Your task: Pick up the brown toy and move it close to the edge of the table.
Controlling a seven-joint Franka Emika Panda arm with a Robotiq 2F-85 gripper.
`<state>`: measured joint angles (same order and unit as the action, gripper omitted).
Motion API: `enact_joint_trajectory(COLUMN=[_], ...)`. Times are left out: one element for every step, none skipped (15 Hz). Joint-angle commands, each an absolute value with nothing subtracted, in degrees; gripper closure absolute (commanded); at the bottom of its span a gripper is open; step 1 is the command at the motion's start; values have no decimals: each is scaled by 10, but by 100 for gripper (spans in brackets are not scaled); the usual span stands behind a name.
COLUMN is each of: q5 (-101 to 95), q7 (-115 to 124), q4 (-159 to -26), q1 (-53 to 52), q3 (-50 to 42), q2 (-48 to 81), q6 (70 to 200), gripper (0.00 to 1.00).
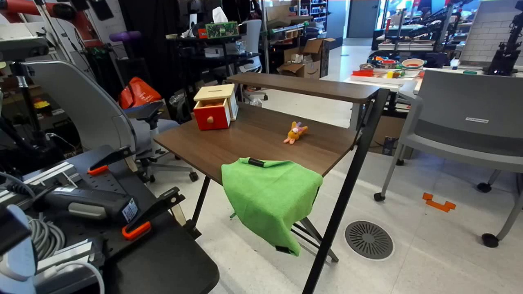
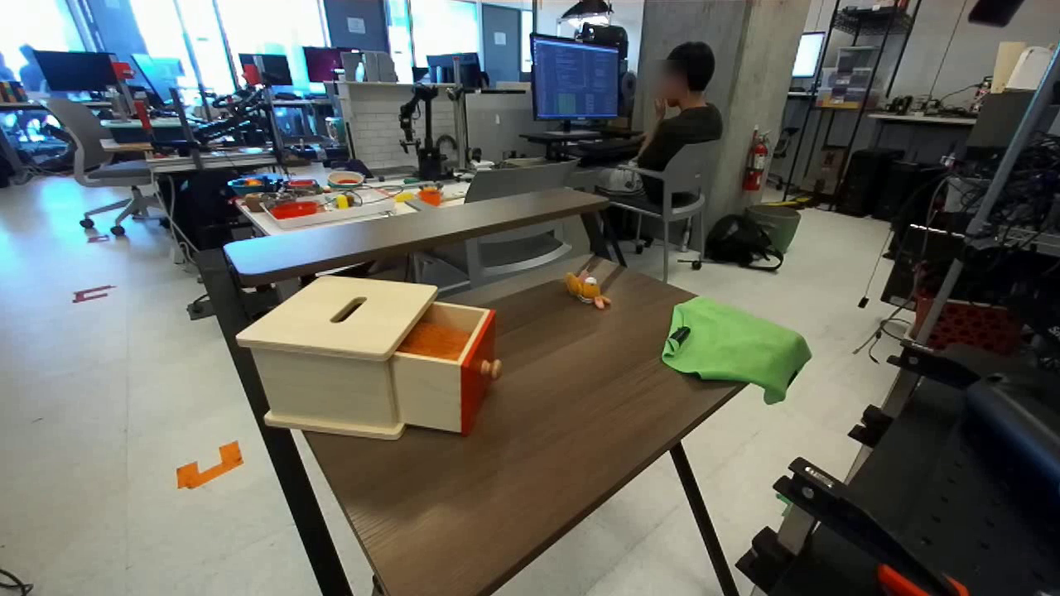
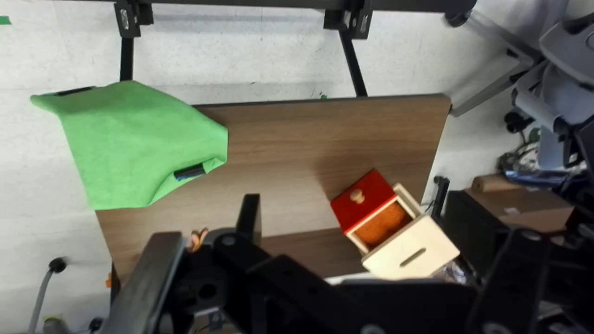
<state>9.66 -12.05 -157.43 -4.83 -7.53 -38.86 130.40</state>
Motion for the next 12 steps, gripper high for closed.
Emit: enact_joint_trajectory(q5=[85,79,73,63,52,39,22,3,-22,-49,-68,-93], q7=[-59,-38,-17,4,28,52,77,104,138,171,199,229], q4=[-1543,-1536,-1521,-1508,-1494,-1475,-1454,-1429,-1402,-1372,-1340,-1306], q1=[-17,-8,0,10,22,33,44,54,64,67,63,56], q3=[-46,-38,-30,-22,-13,-4,2,7,11,11,4,-6], q2=[-302,-275,-231,-202,-168,-133,-97,-59,-22,15,52,89], q6=[1424,1465,1505,1528,1549,1564,1573,1583,1582,1579,1567,1559], gripper=[0,0,0,0,0,0,0,0,0,0,0,0])
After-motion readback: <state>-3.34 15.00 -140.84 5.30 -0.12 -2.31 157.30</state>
